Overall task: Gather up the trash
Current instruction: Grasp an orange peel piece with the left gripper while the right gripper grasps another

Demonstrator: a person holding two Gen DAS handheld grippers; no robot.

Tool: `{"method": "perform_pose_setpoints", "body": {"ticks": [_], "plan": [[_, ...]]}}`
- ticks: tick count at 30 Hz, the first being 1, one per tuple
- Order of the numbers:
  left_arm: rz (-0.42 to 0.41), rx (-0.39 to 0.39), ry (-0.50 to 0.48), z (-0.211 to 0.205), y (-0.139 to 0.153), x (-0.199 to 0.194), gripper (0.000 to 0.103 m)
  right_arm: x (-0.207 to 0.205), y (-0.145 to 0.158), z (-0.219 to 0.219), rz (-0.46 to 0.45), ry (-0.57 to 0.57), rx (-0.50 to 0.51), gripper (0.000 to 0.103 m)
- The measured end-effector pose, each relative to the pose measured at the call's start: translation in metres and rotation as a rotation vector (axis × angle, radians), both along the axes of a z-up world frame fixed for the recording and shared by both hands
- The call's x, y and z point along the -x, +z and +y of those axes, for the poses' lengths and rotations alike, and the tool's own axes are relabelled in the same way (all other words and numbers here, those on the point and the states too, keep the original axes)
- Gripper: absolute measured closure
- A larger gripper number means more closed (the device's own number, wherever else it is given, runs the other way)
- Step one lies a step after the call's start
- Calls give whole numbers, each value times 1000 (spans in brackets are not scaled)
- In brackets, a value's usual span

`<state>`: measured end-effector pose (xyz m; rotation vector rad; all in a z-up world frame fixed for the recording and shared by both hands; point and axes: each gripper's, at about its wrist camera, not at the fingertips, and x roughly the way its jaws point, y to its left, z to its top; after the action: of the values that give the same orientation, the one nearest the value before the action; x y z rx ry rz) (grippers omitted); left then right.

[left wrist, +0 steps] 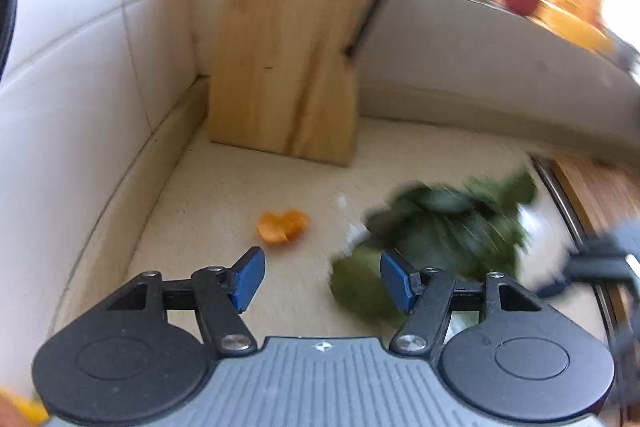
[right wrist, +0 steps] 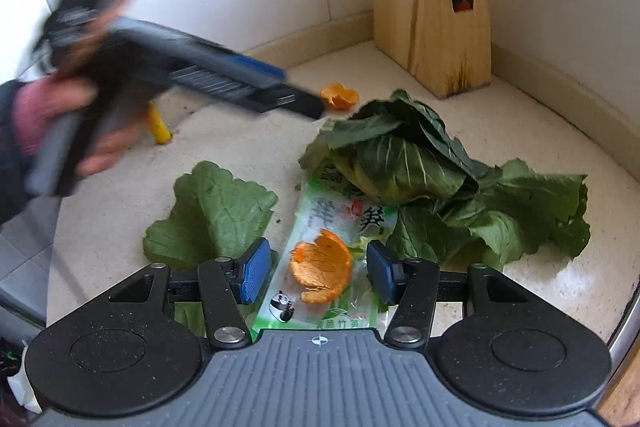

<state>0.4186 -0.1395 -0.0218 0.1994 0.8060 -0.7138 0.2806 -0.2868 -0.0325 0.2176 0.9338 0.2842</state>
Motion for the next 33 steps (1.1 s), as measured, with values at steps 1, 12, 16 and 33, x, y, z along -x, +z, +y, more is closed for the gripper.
{"method": "perform_pose_setpoints", "body": {"ticks": [1,12,16,33], "plan": [[11,15,27,-2,-5,-12,43,-1,0,1,2,6,11,41],[-16,-59,71,-20,-36,-42,70,1,-4,-1,11,12,45,69],[-19,-59,83,-12,-30,-28,86,3,-3,0,12,20,69,74],[12,4,83,17,-3,18,89,23,12,-36,15,-127,-104,76]]}}
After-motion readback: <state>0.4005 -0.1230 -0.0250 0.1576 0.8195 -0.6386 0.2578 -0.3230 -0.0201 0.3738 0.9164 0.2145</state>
